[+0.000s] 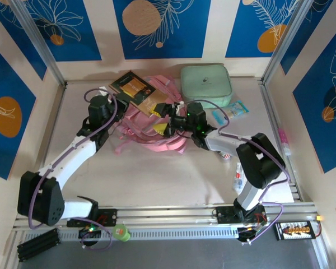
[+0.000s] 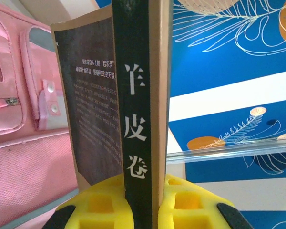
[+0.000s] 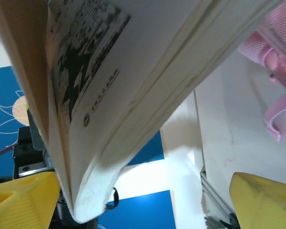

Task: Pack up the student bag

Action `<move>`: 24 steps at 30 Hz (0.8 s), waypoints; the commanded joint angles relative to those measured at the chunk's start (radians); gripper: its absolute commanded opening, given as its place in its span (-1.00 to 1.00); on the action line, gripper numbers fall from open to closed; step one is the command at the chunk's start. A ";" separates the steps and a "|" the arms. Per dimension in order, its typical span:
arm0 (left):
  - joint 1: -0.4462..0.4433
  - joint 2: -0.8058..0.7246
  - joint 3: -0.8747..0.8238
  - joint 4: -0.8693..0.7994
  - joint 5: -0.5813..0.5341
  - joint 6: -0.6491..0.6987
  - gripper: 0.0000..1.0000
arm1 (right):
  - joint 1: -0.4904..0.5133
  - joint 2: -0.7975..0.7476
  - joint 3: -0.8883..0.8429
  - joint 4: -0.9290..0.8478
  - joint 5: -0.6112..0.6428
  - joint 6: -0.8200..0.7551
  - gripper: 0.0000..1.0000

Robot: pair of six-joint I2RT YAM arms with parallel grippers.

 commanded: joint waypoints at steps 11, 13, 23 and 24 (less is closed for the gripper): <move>-0.027 -0.007 0.026 0.122 -0.076 -0.072 -1.00 | -0.011 0.123 0.114 0.241 0.104 0.164 0.75; -0.024 -0.005 0.014 0.136 -0.062 -0.086 -1.00 | -0.018 0.132 0.122 0.267 0.114 0.178 0.74; -0.021 -0.012 -0.095 0.210 -0.025 -0.148 -1.00 | -0.012 0.123 0.102 0.215 0.150 0.154 0.65; -0.019 -0.013 -0.105 0.213 -0.017 -0.146 -1.00 | -0.012 0.121 0.097 0.213 0.151 0.144 0.64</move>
